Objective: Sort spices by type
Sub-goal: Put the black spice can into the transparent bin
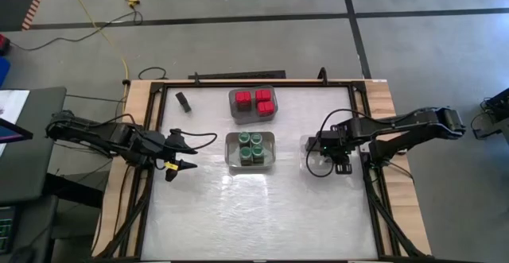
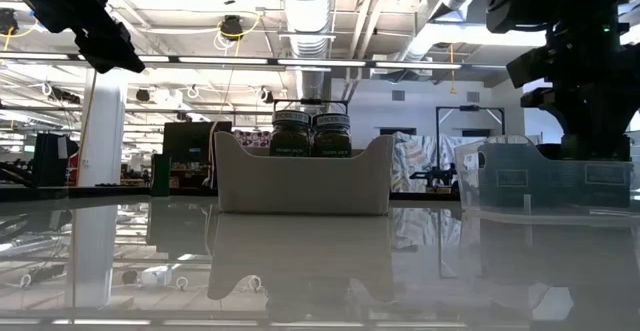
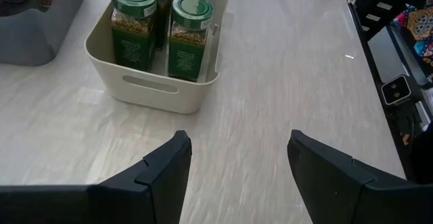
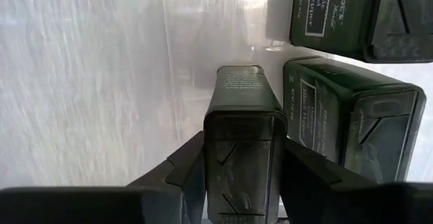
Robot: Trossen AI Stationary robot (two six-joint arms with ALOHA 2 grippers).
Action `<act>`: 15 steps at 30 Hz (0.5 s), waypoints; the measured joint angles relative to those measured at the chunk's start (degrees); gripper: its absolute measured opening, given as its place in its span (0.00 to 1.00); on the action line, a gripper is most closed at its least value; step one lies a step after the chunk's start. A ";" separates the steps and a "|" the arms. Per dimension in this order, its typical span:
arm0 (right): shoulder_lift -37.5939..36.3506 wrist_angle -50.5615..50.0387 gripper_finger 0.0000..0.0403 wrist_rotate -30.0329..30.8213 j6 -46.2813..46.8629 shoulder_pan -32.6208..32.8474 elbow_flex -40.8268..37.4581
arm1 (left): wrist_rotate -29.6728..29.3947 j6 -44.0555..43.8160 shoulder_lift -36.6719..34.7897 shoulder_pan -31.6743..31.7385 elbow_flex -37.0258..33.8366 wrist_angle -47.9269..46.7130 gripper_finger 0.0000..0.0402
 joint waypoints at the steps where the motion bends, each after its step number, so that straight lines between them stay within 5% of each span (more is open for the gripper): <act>1: 0.00 0.00 0.45 0.00 0.00 0.00 0.00 | 0.00 0.00 0.01 0.00 0.00 0.00 0.59; 15: 0.00 0.00 0.49 0.02 0.02 2.83 0.00 | 0.00 0.00 0.01 0.02 0.00 0.00 0.59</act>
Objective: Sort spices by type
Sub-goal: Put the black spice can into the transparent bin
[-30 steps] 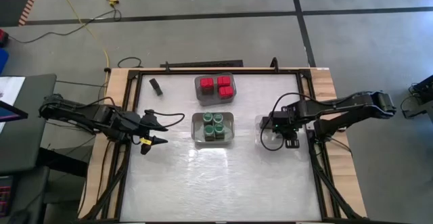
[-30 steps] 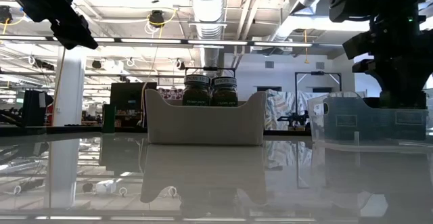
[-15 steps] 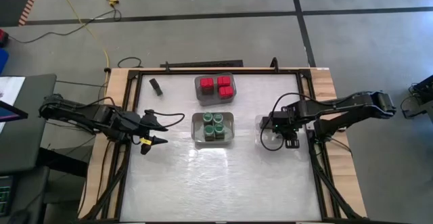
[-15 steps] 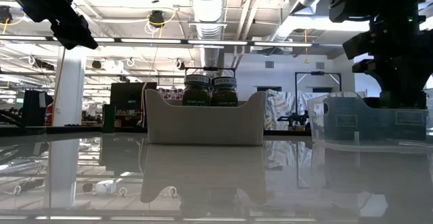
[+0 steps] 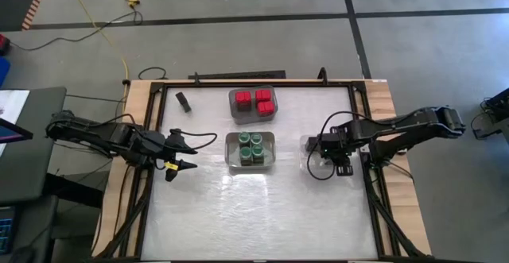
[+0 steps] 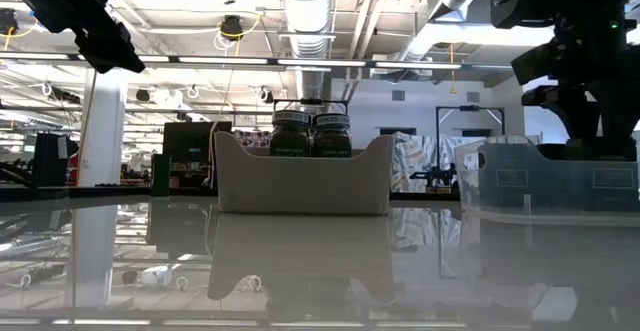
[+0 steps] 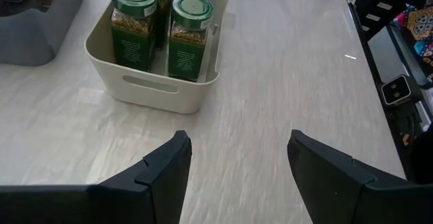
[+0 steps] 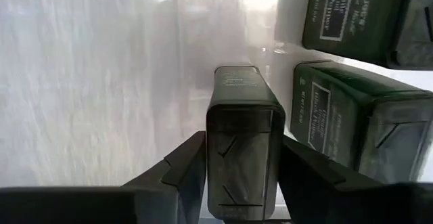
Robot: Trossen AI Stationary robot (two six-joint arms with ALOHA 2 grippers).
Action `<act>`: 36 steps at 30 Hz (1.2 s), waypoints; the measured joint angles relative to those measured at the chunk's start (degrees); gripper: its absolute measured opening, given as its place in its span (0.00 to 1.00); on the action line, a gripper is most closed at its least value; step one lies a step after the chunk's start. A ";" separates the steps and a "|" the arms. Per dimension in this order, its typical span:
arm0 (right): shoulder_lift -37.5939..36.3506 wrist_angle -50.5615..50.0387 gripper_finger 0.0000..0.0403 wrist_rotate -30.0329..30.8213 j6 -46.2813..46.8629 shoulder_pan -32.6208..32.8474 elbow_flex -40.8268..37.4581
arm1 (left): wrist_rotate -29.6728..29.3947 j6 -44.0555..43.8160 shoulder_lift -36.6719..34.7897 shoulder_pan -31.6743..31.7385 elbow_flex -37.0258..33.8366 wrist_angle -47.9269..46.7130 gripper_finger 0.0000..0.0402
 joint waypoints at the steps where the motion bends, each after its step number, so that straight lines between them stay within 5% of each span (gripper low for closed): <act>1: 0.00 0.00 0.50 0.00 0.01 0.30 0.00 | 0.00 0.00 0.00 -0.02 0.00 0.00 0.59; 9: 0.00 -0.04 0.60 0.00 0.15 0.93 0.00 | 0.00 0.00 0.00 0.00 0.00 0.00 0.59; 24: -7.73 -2.24 0.61 0.07 2.99 -2.83 7.28 | 0.00 0.00 0.00 0.00 0.00 -0.02 0.59; 36: -11.85 40.95 0.61 0.44 13.66 -5.65 8.63 | -0.06 -2.57 0.00 0.00 0.00 0.00 0.59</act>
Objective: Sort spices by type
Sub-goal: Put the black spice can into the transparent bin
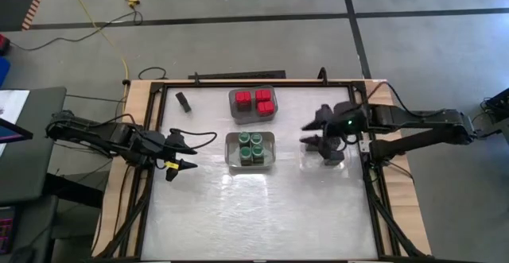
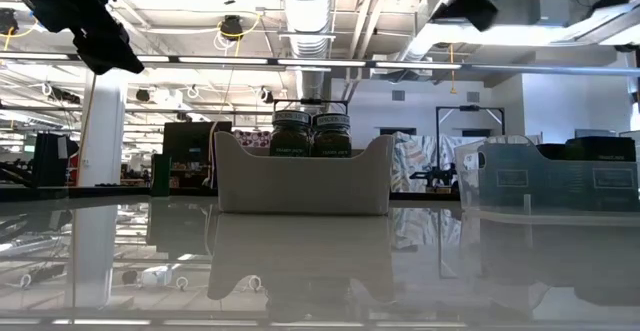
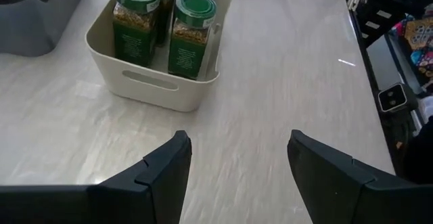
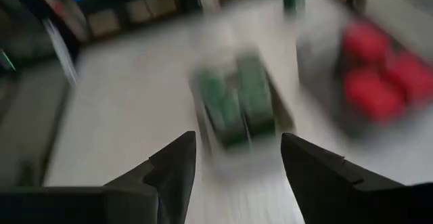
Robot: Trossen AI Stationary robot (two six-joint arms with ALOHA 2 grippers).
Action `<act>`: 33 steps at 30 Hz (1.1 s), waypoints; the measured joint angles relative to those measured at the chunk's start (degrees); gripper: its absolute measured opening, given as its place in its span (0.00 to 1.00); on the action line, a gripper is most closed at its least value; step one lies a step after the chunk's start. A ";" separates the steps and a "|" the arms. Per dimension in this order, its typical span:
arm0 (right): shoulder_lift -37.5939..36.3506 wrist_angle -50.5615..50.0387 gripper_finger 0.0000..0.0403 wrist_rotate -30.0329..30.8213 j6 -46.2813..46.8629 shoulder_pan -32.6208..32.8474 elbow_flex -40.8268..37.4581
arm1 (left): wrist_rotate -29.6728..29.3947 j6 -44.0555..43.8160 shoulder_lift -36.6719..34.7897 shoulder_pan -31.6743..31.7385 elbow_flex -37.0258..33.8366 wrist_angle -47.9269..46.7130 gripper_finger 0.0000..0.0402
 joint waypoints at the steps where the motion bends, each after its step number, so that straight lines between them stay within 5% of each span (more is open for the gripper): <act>1: 0.36 3.71 0.61 0.02 -0.21 -0.20 0.02 | -0.29 0.37 0.00 0.00 0.00 0.02 0.59; 6: 2.89 15.10 0.61 0.44 -3.01 -0.34 0.02 | -6.07 -0.16 0.00 0.00 -0.02 0.39 0.59; 14: 8.75 16.44 0.61 0.45 -5.60 -0.61 0.02 | -13.99 -14.16 0.00 0.00 -0.04 2.67 0.59; 20: 11.50 17.32 0.61 0.42 -1.38 -3.54 0.00 | -14.29 -15.38 1.63 0.32 -0.04 2.95 0.62; 26: 12.63 17.36 0.61 0.43 0.44 -8.32 0.00 | -14.32 -16.35 5.30 3.58 -0.04 3.02 0.76; 33: 12.99 17.31 0.61 0.44 4.58 -13.20 0.00 | -14.32 -27.05 9.12 5.11 -0.04 3.46 0.83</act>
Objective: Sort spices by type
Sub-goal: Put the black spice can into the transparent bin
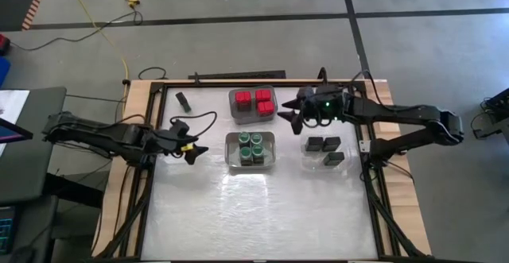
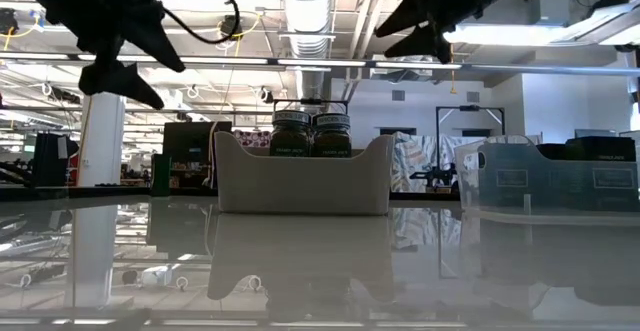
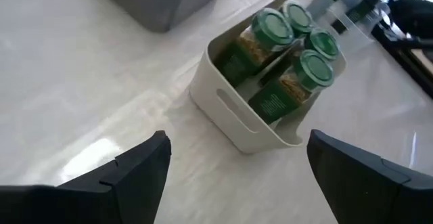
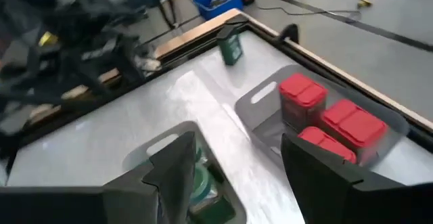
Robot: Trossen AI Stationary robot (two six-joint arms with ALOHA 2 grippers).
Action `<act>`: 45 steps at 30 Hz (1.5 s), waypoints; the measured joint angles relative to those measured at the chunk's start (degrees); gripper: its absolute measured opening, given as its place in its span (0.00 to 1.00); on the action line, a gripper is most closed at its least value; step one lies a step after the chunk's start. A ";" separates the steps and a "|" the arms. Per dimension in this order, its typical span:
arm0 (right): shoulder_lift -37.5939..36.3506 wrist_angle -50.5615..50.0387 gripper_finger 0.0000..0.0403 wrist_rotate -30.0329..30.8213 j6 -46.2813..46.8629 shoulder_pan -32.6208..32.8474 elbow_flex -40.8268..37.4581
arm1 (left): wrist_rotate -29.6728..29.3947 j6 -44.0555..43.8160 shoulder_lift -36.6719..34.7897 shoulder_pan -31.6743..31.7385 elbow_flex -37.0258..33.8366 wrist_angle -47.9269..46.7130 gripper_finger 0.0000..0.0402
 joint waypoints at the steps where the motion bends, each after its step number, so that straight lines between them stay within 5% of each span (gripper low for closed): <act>1: 0.06 -0.17 0.61 0.00 0.75 -0.54 0.00 | -0.01 -0.44 0.54 0.00 0.00 0.20 0.83; 6: 0.08 -0.26 0.61 -0.02 2.07 -2.49 0.00 | -3.50 7.97 2.78 5.73 0.05 2.77 0.82; 11: 0.08 -0.29 0.61 -0.02 2.06 -4.02 0.00 | -1.49 18.20 4.59 18.80 4.17 1.56 0.82; 22: 0.08 -0.40 0.61 -0.02 2.96 -6.69 0.00 | 16.47 54.26 18.13 51.30 25.40 -11.57 0.82; 30: 0.77 -0.49 0.61 -0.04 3.11 -6.89 -0.02 | 16.81 45.70 33.96 60.46 40.21 -28.81 0.82; 45: 2.18 -3.12 0.61 -0.04 4.01 -6.83 -0.04 | 13.69 43.01 40.97 60.72 40.83 -30.52 0.82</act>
